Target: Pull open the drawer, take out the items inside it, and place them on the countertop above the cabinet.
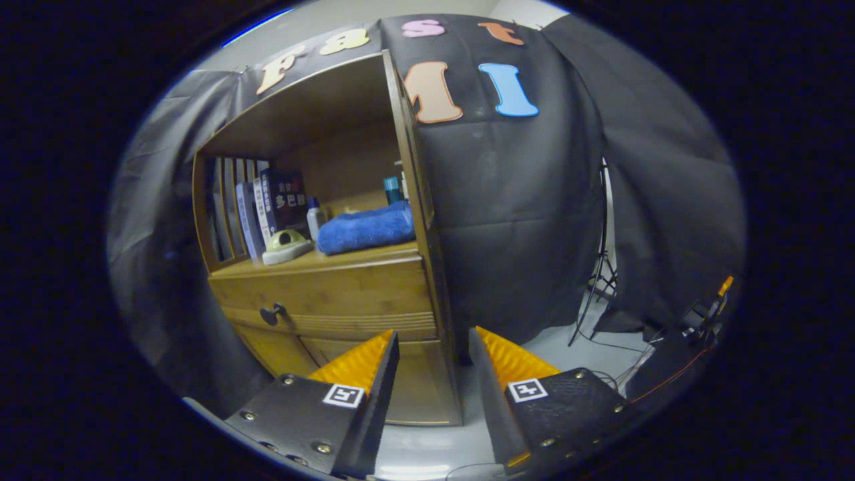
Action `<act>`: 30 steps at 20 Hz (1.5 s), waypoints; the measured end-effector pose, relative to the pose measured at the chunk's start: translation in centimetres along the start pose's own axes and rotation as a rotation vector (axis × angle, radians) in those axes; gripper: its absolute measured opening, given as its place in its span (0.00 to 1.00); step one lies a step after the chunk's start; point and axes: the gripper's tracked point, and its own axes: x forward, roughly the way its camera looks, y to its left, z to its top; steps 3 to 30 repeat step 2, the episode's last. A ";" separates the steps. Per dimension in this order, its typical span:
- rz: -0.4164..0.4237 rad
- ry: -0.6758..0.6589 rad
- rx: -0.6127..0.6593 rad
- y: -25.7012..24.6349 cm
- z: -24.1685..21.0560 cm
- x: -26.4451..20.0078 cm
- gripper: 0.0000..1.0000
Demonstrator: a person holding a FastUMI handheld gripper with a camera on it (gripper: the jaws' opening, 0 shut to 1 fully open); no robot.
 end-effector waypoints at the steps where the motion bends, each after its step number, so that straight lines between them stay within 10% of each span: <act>1: -0.007 0.005 -0.019 -0.9 -0.2 0.0 0.64; 30: -0.013 0.015 -0.040 -1.6 -0.4 -0.3 0.64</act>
